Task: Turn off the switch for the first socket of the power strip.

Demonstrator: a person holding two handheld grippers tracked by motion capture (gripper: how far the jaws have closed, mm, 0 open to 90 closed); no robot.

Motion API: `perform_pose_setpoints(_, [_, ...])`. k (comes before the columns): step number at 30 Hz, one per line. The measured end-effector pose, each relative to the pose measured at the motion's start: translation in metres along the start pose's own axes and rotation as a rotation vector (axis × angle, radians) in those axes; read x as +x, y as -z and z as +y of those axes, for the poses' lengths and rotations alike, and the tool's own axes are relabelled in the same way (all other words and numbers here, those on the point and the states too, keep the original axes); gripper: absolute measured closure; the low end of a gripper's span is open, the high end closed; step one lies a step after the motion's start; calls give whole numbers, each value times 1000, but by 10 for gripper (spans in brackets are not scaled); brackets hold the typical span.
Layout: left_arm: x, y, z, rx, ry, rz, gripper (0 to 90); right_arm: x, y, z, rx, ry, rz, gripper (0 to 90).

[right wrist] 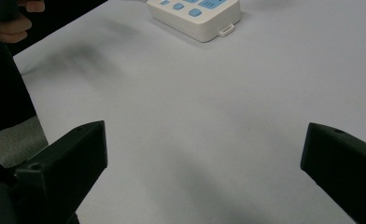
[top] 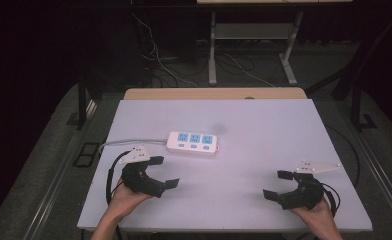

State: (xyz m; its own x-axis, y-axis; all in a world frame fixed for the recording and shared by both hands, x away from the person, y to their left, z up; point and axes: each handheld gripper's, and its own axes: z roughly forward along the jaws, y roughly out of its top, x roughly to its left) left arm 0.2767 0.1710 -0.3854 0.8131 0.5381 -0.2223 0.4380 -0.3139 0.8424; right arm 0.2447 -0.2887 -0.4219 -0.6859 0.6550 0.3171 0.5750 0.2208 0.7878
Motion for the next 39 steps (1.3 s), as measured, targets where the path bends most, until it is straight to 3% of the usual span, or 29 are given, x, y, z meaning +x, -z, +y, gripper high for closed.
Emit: perform_pose_setpoints(39, [29, -11, 52, 94, -34, 15, 14, 0, 0, 0, 5, 8, 7, 3])
